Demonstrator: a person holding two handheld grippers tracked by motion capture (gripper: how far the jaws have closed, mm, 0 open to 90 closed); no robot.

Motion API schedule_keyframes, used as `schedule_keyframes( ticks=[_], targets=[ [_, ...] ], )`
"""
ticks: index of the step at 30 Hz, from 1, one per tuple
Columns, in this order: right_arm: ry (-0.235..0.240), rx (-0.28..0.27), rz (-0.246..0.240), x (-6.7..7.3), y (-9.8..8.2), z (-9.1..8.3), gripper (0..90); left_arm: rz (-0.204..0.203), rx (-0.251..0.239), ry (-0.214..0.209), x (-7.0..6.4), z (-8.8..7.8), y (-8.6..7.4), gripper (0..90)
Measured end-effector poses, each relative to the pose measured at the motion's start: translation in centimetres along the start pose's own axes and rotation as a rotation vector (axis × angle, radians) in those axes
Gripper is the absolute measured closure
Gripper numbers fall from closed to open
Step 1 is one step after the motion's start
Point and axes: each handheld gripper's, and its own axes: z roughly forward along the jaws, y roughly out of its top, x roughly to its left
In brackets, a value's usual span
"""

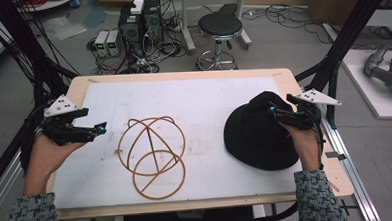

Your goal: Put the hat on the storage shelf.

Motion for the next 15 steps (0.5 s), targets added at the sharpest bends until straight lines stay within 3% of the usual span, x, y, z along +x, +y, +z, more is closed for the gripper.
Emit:
schedule_keyframes(
  ticks=[1,5,10,15],
  targets=[
    [0.012,-0.002,0.026,-0.11,-0.19,0.11,27.6,0.0,-0.002,-0.001,0.0,0.01,-0.01,20.4],
    [0.025,0.001,0.037,-0.12,-0.32,0.26,28.6,0.001,0.0,-0.001,0.0,0.02,0.0,20.4],
    [0.023,0.006,0.032,0.09,-0.3,0.27,31.7,0.001,0.005,-0.005,-0.02,0.19,-0.03,20.3],
    [0.018,0.015,0.019,0.19,-0.26,0.07,40.9,0.003,0.007,-0.006,-0.06,0.26,0.02,20.4]
  ],
)
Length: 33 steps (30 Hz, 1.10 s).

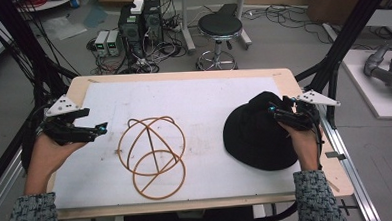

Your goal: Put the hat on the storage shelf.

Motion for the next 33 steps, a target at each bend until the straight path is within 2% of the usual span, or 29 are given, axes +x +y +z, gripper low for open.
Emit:
schedule_keyframes(
  ticks=[6,11,12,14,15,19,23,33],
  targets=[
    [-0.006,0.012,0.016,-0.13,0.01,-0.16,50.7,0.005,0.006,-0.006,-0.06,0.18,-0.02,20.4],
    [-0.019,0.025,0.006,-0.14,0.01,-0.11,56.4,0.004,0.004,-0.004,-0.13,0.19,-0.02,20.4],
    [-0.024,0.034,0.007,-0.09,0.0,-0.1,60.8,0.002,0.002,-0.002,-0.12,0.15,-0.01,20.4],
    [-0.024,0.037,0.003,-0.1,0.0,-0.08,62.2,0.002,0.0,-0.003,-0.11,0.14,-0.02,20.4],
    [-0.03,0.046,0.001,-0.01,-0.01,-0.01,67.7,0.0,0.0,-0.002,-0.12,0.15,-0.03,20.4],
    [-0.036,0.054,0.001,0.1,0.02,0.11,71.4,0.002,0.004,-0.004,-0.15,0.2,-0.04,20.4],
    [-0.032,0.056,0.017,0.12,0.06,0.02,81.4,0.004,0.005,-0.005,-0.18,0.25,-0.03,20.4],
    [-0.022,0.035,0.036,0.18,0.23,-0.18,86.4,0.006,0.006,-0.006,-0.15,0.25,-0.07,20.4]
  ],
)
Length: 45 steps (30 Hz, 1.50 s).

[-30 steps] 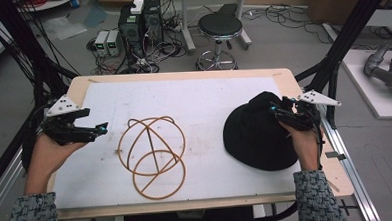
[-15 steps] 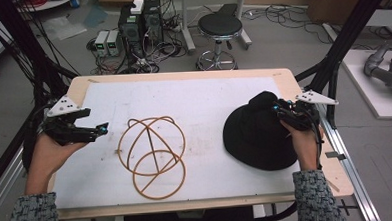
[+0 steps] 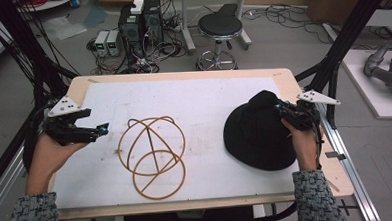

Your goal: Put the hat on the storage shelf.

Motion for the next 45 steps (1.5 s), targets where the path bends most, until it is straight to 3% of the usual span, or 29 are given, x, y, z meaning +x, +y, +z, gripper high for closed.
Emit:
schedule_keyframes(
  ticks=[13,23,26,28,33,38,40,45],
  targets=[
    [0.006,-0.081,-0.004,0.6,1.0,-1.2,86.7,-0.002,-0.005,0.0,-0.1,0.0,0.0,20.4],
    [0.045,-0.137,-0.029,1.8,2.0,-1.8,86.7,-0.01,-0.004,0.003,0.3,-0.2,-0.2,20.4],
    [0.095,-0.165,-0.037,2.0,2.5,-2.2,86.8,-0.013,-0.012,0.004,0.5,-0.4,-0.2,20.4],
    [0.103,-0.174,-0.046,2.0,2.6,-2.2,86.8,-0.019,-0.015,0.006,0.5,-0.3,-0.2,20.4],
    [0.181,-0.227,-0.02,1.4,3.0,-2.0,86.8,-0.019,-0.017,0.004,0.7,-0.5,-0.2,20.4],
    [0.214,-0.256,-0.024,1.1,3.7,-1.9,86.8,-0.022,-0.022,0.002,0.7,-0.5,-0.2,20.4],
    [0.262,-0.276,-0.019,0.9,4.5,-1.9,86.8,-0.023,-0.019,0.001,0.7,-0.4,-0.2,20.4],
    [0.3,-0.295,-0.013,0.6,5.4,-1.8,86.8,-0.021,-0.017,0.0,0.7,-0.4,-0.2,20.4]
  ],
)
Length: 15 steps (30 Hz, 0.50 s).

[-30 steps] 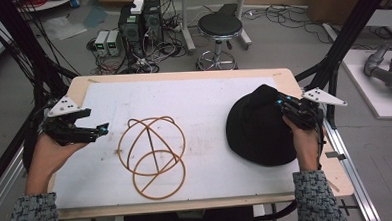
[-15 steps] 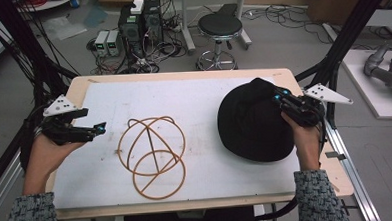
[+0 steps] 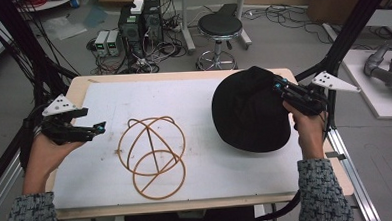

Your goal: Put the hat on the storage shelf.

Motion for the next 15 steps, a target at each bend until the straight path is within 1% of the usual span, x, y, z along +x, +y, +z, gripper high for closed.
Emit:
schedule_keyframes(
  ticks=[1,2,4,6,8,9,11,12,13,15],
  targets=[
    [0.011,-0.009,0.006,-0.1,0.2,0.0,86.8,-0.001,-0.003,0.001,0.0,0.0,0.0,20.4],
    [0.04,-0.039,0.017,-0.3,0.6,0.1,86.8,0.001,-0.004,0.0,0.0,-0.1,0.0,20.4],
    [0.062,-0.054,0.023,-0.5,0.9,0.2,86.8,0.0,-0.005,0.002,0.0,-0.1,0.0,20.4],
    [0.091,-0.072,0.04,-0.6,1.2,0.3,86.8,-0.002,-0.006,0.002,0.0,-0.1,0.0,20.4],
    [0.107,-0.089,0.048,-0.6,1.5,0.4,86.8,-0.002,-0.005,0.002,0.1,-0.1,0.0,20.4],
    [0.122,-0.096,0.052,-0.6,1.7,0.5,86.8,0.001,-0.004,0.001,0.1,-0.1,0.0,20.4],
    [0.131,-0.095,0.058,-0.3,2.1,0.7,86.8,0.003,-0.002,0.0,0.1,-0.1,0.0,20.4],
    [0.139,-0.095,0.047,-0.1,2.5,0.8,86.8,-0.001,-0.004,0.0,0.1,-0.1,0.0,20.4],
    [0.139,-0.095,0.047,-0.1,2.5,0.8,86.8,0.0,-0.003,0.0,0.1,-0.1,0.0,20.4],
    [0.155,-0.089,0.028,0.5,3.5,1.2,86.9,-0.001,-0.003,0.0,0.1,-0.1,0.0,20.4]
  ],
)
